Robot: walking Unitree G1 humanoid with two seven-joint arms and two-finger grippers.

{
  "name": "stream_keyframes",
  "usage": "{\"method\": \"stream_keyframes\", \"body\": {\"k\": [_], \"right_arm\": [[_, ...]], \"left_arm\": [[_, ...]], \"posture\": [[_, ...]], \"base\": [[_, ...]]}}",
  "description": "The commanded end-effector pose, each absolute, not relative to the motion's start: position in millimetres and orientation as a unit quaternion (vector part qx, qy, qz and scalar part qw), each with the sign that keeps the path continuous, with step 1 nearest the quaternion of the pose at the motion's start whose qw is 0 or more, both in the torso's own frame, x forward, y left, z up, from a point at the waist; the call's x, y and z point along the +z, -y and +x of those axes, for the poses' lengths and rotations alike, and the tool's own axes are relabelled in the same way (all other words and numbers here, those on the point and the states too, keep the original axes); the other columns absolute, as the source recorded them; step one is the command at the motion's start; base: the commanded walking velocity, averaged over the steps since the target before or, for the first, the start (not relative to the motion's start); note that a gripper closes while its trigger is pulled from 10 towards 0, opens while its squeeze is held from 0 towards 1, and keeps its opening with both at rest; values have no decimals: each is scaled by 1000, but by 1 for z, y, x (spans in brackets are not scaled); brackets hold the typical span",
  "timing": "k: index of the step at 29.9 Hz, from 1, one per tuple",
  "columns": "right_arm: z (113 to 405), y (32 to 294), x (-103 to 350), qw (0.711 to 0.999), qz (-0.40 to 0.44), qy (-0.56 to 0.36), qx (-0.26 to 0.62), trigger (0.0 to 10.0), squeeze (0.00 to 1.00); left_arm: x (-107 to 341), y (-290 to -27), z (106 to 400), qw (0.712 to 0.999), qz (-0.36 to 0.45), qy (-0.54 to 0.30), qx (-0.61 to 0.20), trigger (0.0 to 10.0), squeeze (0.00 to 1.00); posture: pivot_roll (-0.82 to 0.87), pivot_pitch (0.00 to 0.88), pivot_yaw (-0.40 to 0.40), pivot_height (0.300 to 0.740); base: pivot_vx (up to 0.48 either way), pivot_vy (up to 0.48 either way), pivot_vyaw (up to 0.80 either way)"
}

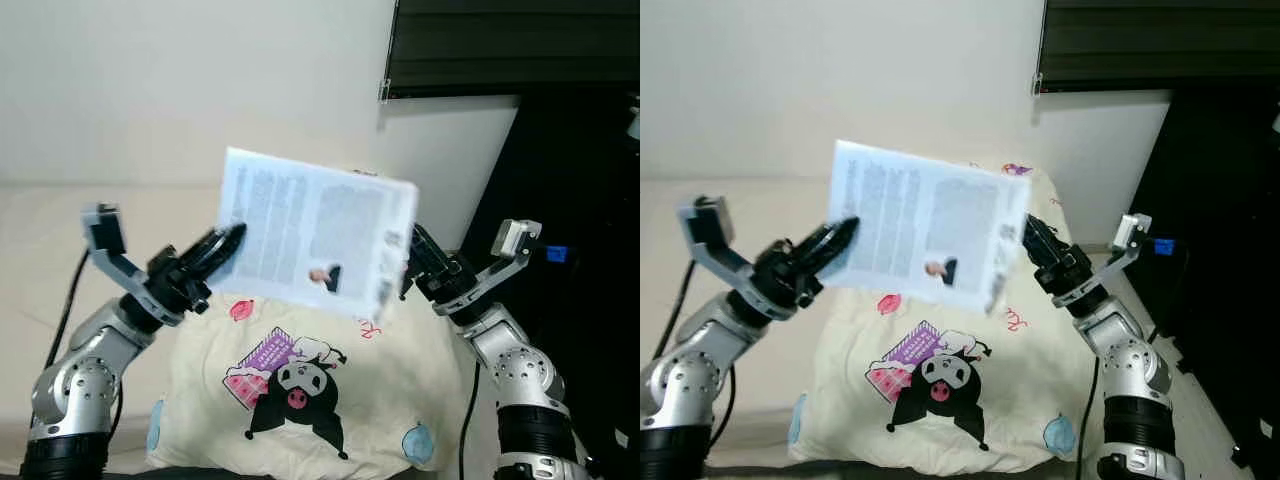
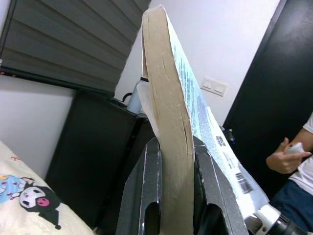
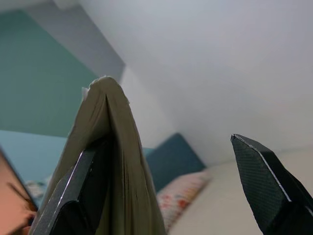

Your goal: Clean up the room

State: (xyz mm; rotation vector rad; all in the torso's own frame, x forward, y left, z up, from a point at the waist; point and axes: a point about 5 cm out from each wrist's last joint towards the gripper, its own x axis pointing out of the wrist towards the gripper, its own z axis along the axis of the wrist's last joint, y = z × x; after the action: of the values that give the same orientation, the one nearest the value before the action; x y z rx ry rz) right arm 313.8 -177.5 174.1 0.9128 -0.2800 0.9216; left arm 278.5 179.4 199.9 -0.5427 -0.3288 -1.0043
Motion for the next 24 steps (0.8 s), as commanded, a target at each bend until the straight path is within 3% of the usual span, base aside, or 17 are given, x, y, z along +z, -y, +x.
{"method": "stream_keyframes", "body": {"k": [1, 3, 8, 19, 24], "right_arm": [[312, 181, 186, 772, 433, 161, 437, 10000, 0], [308, 197, 195, 750, 461, 207, 428, 10000, 0], [302, 200, 197, 742, 455, 219, 442, 10000, 0], [291, 205, 190, 744, 440, 208, 457, 10000, 0], [295, 187, 182, 762, 419, 157, 468, 10000, 0]], "left_arm": [[197, -176, 276, 827, -247, 140, -485, 10000, 0], [200, -180, 278, 830, -253, 147, -475, 10000, 0], [201, -182, 279, 831, -254, 150, -471, 10000, 0], [204, -188, 281, 834, -264, 161, -456, 10000, 0], [209, -177, 274, 814, -262, 163, -492, 10000, 0]], "posture": [[-88, 0, -23, 740], [-89, 0, -21, 740], [-91, 0, -20, 740], [-91, 0, -19, 740], [-92, 0, -17, 740]], "base": [[0, 0, 0], [0, 0, 0], [0, 0, 0], [0, 0, 0], [0, 0, 0]]}}
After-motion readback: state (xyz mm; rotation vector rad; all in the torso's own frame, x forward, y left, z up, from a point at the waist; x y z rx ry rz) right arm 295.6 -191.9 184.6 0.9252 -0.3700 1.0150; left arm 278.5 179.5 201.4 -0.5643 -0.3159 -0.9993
